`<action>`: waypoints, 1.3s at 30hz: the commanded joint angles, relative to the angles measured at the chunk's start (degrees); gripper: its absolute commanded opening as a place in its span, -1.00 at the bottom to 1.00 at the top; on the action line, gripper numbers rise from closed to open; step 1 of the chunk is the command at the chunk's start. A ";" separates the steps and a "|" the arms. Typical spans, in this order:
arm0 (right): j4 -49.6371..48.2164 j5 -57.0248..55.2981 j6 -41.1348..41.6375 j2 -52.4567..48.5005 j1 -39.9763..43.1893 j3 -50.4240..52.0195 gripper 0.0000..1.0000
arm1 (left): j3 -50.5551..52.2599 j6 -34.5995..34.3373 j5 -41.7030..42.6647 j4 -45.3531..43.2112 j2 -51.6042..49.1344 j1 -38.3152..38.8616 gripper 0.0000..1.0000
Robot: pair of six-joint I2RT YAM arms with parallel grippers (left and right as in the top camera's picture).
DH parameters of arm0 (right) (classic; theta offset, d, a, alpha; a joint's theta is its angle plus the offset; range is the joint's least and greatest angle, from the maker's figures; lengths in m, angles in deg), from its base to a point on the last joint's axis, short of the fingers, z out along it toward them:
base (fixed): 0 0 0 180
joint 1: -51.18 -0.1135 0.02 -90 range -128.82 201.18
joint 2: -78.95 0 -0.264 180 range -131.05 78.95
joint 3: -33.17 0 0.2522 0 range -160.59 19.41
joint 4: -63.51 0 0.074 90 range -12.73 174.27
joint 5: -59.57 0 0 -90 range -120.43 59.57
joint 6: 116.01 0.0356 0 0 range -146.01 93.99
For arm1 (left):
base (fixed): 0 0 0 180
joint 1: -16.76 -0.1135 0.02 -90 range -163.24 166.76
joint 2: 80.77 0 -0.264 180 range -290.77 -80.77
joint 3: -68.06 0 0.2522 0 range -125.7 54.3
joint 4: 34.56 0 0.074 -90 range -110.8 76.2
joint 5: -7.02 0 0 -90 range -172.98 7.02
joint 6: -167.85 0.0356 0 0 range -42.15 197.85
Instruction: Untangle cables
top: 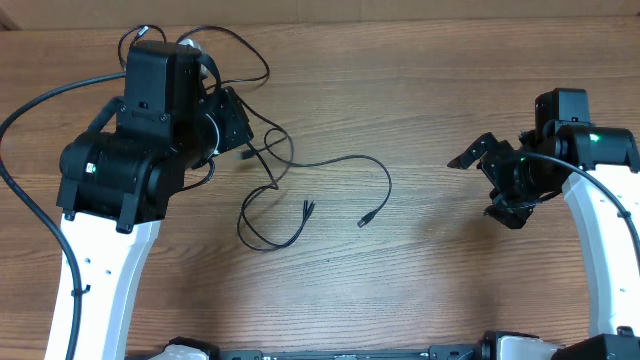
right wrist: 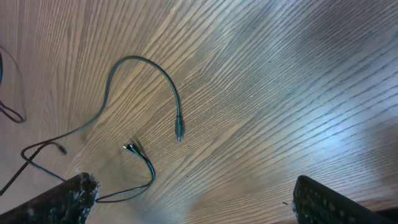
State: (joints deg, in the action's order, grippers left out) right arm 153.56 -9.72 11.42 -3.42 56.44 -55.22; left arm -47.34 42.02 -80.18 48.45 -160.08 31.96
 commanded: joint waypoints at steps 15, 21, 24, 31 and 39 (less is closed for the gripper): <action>-0.13 -0.33 -0.44 -0.07 0.28 -0.33 1.00 | -1.36 -4.79 24.92 -12.04 3.65 -6.56 -0.92; -0.13 -0.33 -0.44 -0.07 0.28 -0.33 1.00 | -1.38 -9.55 30.32 -23.17 8.46 -7.15 -0.92; -0.13 -0.33 -0.44 -0.07 0.28 -0.33 1.00 | -1.38 -11.63 30.32 -25.46 9.57 -7.15 -0.92; -0.13 -0.33 -0.44 -0.07 0.28 -0.33 1.00 | -1.38 -15.85 34.99 -32.28 9.97 -7.15 -0.92; -0.13 -0.33 -0.44 -0.07 0.28 -0.33 1.00 | -1.38 -14.27 33.48 -33.27 9.92 -7.15 -0.92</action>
State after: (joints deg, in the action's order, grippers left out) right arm 153.54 -9.72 11.42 -3.42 56.46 -55.22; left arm -47.41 26.98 -46.73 15.60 -151.16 25.12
